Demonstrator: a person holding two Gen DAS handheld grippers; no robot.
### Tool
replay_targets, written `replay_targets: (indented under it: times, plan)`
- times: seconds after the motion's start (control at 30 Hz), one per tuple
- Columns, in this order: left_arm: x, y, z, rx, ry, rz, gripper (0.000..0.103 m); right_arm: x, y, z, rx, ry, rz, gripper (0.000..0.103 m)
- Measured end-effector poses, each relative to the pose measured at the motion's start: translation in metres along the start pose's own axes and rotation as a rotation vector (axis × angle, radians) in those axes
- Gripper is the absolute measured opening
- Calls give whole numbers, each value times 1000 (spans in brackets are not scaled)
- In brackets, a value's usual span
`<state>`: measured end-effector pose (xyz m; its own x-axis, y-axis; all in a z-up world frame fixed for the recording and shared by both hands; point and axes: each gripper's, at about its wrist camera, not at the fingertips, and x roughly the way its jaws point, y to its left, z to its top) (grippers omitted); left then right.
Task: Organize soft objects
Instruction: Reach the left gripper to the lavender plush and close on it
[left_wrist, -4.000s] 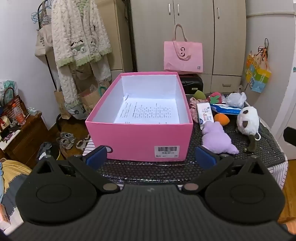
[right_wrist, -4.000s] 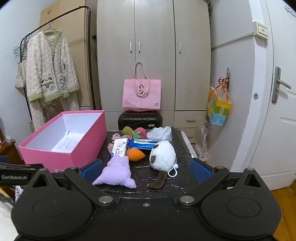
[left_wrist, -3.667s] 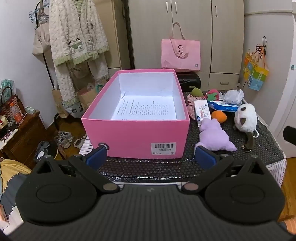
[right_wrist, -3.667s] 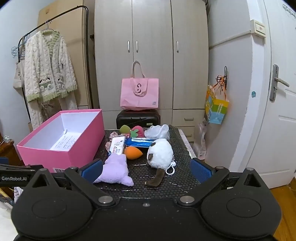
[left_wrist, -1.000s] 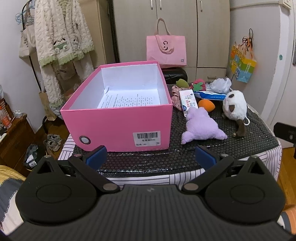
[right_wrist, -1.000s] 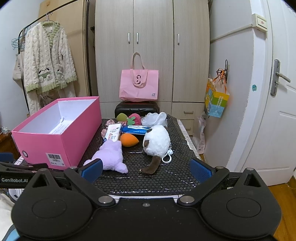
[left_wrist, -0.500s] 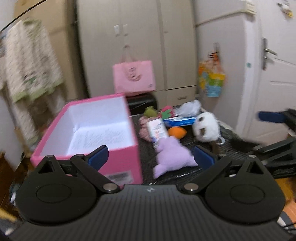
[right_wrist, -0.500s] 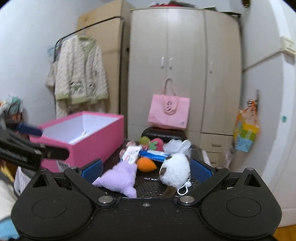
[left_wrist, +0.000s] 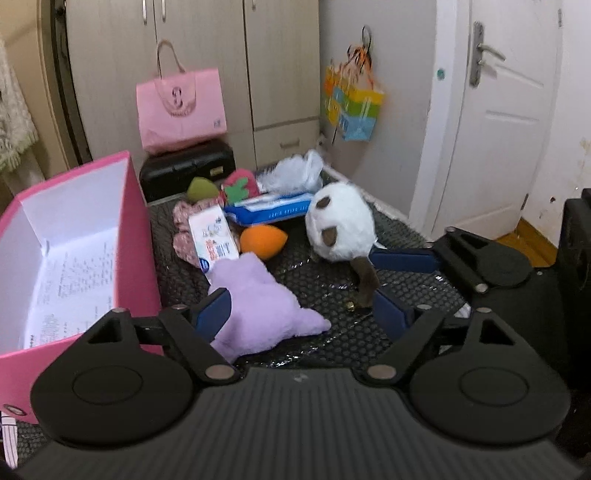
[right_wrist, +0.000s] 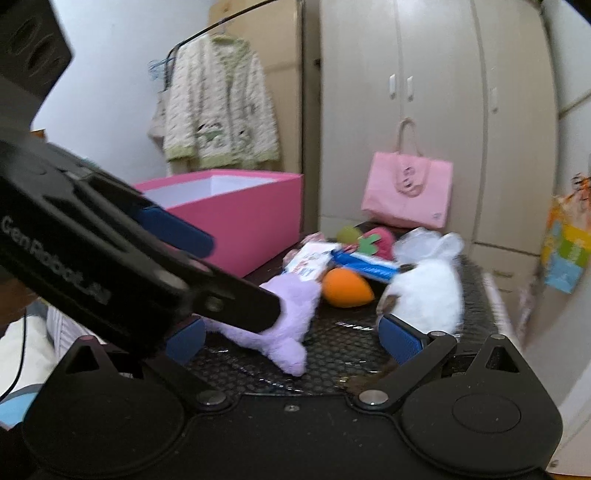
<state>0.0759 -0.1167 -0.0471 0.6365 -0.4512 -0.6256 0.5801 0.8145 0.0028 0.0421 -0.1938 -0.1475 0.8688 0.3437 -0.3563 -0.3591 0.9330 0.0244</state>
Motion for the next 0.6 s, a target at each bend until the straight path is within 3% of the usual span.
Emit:
replay_targets:
  times: [0.23,0.4,0.6]
  plan:
    - [54,14,13,-60,163,28,75,42,-6,-2,29,82,69,100]
    - [63,21,17,-82,176,72,75,61,-9,-5,43,131,104,89]
    - [73,29,16,-113,216,74,76,69,-7,-3,11,152,135,87]
